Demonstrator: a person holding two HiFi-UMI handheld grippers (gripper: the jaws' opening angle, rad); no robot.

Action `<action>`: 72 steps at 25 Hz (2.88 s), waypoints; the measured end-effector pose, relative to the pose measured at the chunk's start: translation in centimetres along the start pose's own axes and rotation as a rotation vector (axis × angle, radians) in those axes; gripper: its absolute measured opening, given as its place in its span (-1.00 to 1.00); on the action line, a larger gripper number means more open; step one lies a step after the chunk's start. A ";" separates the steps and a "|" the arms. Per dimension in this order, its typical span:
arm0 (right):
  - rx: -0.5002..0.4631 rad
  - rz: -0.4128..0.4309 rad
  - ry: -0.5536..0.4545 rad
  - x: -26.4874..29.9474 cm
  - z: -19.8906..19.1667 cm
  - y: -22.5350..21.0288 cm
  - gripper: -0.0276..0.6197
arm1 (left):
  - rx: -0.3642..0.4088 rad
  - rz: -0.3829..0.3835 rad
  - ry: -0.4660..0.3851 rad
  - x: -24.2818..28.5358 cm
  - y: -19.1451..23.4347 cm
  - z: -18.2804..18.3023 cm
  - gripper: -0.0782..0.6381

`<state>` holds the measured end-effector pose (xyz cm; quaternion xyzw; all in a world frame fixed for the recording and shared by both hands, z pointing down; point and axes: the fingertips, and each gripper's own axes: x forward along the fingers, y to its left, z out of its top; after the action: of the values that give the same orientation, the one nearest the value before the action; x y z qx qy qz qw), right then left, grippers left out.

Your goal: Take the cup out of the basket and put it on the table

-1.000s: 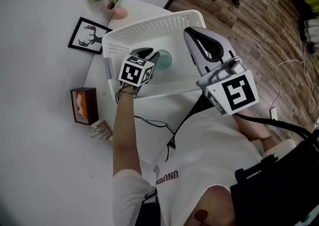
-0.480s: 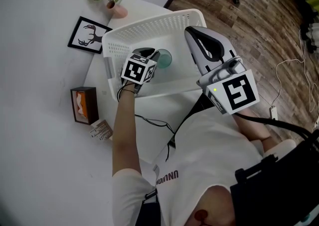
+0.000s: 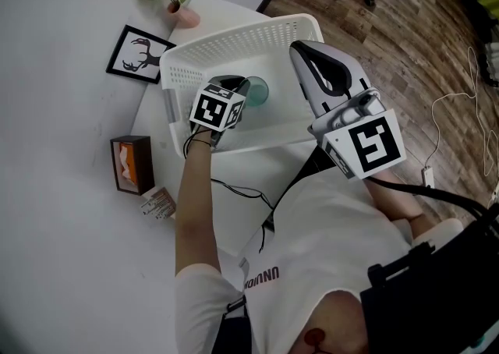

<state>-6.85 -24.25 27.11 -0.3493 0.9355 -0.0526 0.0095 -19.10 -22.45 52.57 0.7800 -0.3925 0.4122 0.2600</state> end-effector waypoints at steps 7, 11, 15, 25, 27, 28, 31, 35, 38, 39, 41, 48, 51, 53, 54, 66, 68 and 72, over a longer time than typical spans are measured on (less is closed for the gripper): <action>-0.001 0.003 0.001 0.0 -0.1 0.0 -0.85 | 0.021 0.002 0.006 -0.1 -0.3 0.2 -0.67; 0.000 0.001 0.003 0.0 -0.1 0.0 -0.85 | 0.025 0.003 0.007 -0.3 -0.3 0.3 -0.67; 0.000 0.001 0.001 -0.1 0.0 -0.1 -0.85 | 0.023 0.022 0.005 -0.7 0.0 0.3 -0.67; -0.002 0.009 -0.006 -0.1 0.2 0.3 -0.85 | -0.021 0.055 -0.080 -2.6 1.1 1.8 -0.69; -0.003 0.013 -0.007 -0.1 0.2 0.4 -0.85 | -0.015 0.073 -0.094 -3.2 1.2 2.1 -0.69; -0.003 0.015 -0.007 -0.1 0.2 0.5 -0.85 | -0.010 0.084 -0.102 -3.5 1.3 2.3 -0.69; -0.005 0.021 -0.008 -0.1 0.3 0.7 -0.85 | -0.004 0.107 -0.130 -4.3 1.5 2.8 -0.69; -0.009 0.028 -0.010 0.0 0.3 1.0 -0.85 | -0.005 0.135 -0.162 -5.1 1.9 3.4 -0.69; -0.010 0.030 -0.009 -0.1 0.3 1.1 -0.85 | -0.003 0.148 -0.185 -5.6 1.9 3.8 -0.69; -0.011 0.030 -0.009 -0.1 0.3 1.1 -0.85 | 0.000 0.156 -0.193 -5.8 2.0 4.0 -0.69; -0.013 0.030 -0.009 -0.1 0.3 1.1 -0.85 | 0.010 0.182 -0.207 -6.2 2.2 4.3 -0.69; -0.017 0.040 -0.002 -0.1 0.2 1.5 -0.85 | 0.025 0.256 -0.278 -8.6 2.7 5.6 -0.69; -0.018 0.048 -0.002 -0.1 0.2 1.7 -0.85 | 0.032 0.278 -0.308 -9.8 2.7 6.3 -0.70; -0.020 0.052 -0.004 -0.1 0.3 1.9 -0.85 | 0.036 0.292 -0.329 -10.6 2.6 6.7 -0.69; -0.022 0.053 -0.005 -0.1 0.3 1.9 -0.85 | 0.039 0.300 -0.339 -10.9 2.6 6.8 -0.69; -0.034 0.063 -0.005 0.0 0.2 2.4 -0.85 | 0.045 0.380 -0.437 -14.4 2.1 8.1 -0.69; -0.034 0.064 -0.006 0.0 0.2 2.5 -0.85 | 0.046 0.388 -0.447 -14.7 1.9 8.2 -0.69; -0.035 0.067 -0.007 -0.1 0.2 2.6 -0.85 | 0.047 0.404 -0.472 -15.5 1.4 8.5 -0.69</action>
<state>-8.46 -22.29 26.64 -0.3181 0.9474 -0.0348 0.0082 -22.00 -23.21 35.10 0.7661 -0.5796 0.2719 0.0562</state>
